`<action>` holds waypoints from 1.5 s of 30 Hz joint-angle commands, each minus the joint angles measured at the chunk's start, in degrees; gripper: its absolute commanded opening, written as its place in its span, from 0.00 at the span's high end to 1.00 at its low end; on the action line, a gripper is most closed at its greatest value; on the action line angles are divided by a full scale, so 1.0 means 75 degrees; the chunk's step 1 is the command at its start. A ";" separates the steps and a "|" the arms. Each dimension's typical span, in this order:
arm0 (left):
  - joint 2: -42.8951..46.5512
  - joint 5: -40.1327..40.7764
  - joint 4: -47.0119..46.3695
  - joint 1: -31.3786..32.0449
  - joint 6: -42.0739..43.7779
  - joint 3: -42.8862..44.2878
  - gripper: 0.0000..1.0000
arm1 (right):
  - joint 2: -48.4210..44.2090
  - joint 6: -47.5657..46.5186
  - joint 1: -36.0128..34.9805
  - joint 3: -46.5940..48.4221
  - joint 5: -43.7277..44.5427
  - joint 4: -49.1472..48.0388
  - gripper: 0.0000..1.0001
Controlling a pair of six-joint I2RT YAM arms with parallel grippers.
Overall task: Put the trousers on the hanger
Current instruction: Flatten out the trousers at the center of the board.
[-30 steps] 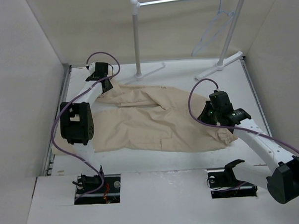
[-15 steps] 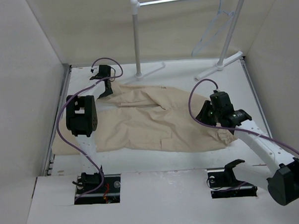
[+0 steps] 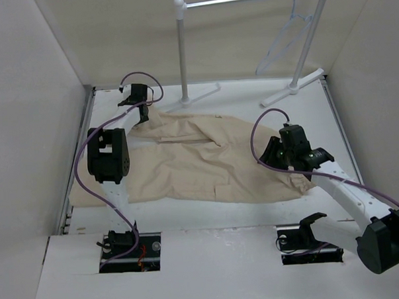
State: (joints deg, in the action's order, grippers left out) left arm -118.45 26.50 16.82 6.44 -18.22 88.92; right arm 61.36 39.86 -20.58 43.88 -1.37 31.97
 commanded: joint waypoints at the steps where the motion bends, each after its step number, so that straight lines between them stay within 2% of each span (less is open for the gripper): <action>1: -0.0119 0.0100 0.0112 0.0038 0.0085 0.0588 0.58 | -0.0037 -0.0087 0.0113 0.0032 -0.0099 -0.0348 0.51; 4: -0.0226 -0.0006 0.0218 0.0015 0.0039 0.0659 0.59 | -0.0072 -0.0134 0.0195 0.0091 -0.0099 -0.0313 0.51; 7: -0.0237 -0.0053 0.0230 -0.0020 0.0027 0.0659 0.68 | -0.0107 -0.0146 0.0277 0.0114 -0.0099 -0.0289 0.50; 9: -0.0203 -0.0170 0.0242 -0.0056 0.0003 0.0682 0.71 | -0.0096 -0.0158 0.0324 0.0114 -0.0099 -0.0289 0.50; 11: -0.0156 -0.0264 0.0347 -0.0091 -0.0008 0.0729 0.68 | -0.0084 -0.0170 0.0347 0.0114 -0.0099 -0.0289 0.48; 14: -0.0097 -0.0275 0.0488 -0.0103 0.0015 0.0694 0.57 | -0.0073 -0.0181 0.0348 0.0126 -0.0099 -0.0313 0.45; 18: -0.0178 -0.0427 0.0511 -0.0067 0.0120 0.0647 0.55 | -0.0049 -0.0181 0.0336 0.0138 -0.0122 -0.0348 0.44; 21: -0.0342 -0.0463 0.0535 -0.0056 0.0132 0.0682 0.59 | -0.0061 -0.0181 0.0336 0.0138 -0.0123 -0.0336 0.44; 28: -0.0378 -0.0381 0.0558 -0.0079 0.0132 0.0753 0.74 | -0.0143 -0.0181 0.0348 0.0056 -0.0123 -0.0289 0.43; 30: -0.0355 -0.0358 0.0570 -0.0102 0.0202 0.0753 0.71 | -0.0154 -0.0158 0.0359 0.0044 -0.0123 -0.0301 0.41; 33: -0.0366 -0.0171 0.0745 -0.0126 0.0226 0.0753 0.55 | -0.0155 -0.0100 0.0383 0.0009 -0.0123 -0.0360 0.38; 35: -0.0401 -0.0159 0.0734 -0.0126 0.0296 0.0718 0.55 | -0.0143 -0.0088 0.0383 0.0032 -0.0123 -0.0383 0.37; 37: -0.0483 -0.0159 0.0722 -0.0161 0.0343 0.0717 0.63 | -0.0119 -0.0076 0.0394 0.0032 -0.0123 -0.0418 0.37; 40: -0.0402 0.0051 0.0699 -0.0254 0.0262 0.0695 0.84 | -0.0108 -0.0076 0.0406 0.0056 -0.0123 -0.0418 0.39; 41: -0.0274 0.0076 0.0652 -0.0313 0.0168 0.0648 0.88 | -0.0119 -0.0064 0.0406 0.0044 -0.0123 -0.0418 0.40; 45: 0.0440 0.0053 0.0652 -0.0792 -0.0569 0.0542 0.95 | -0.0143 0.0041 0.0453 -0.0108 -0.0052 -0.0418 0.44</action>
State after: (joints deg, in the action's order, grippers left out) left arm -122.04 24.93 21.06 3.66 -18.46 92.40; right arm 61.36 39.44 -17.69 43.64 -1.98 31.53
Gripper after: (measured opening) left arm 0.062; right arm 0.561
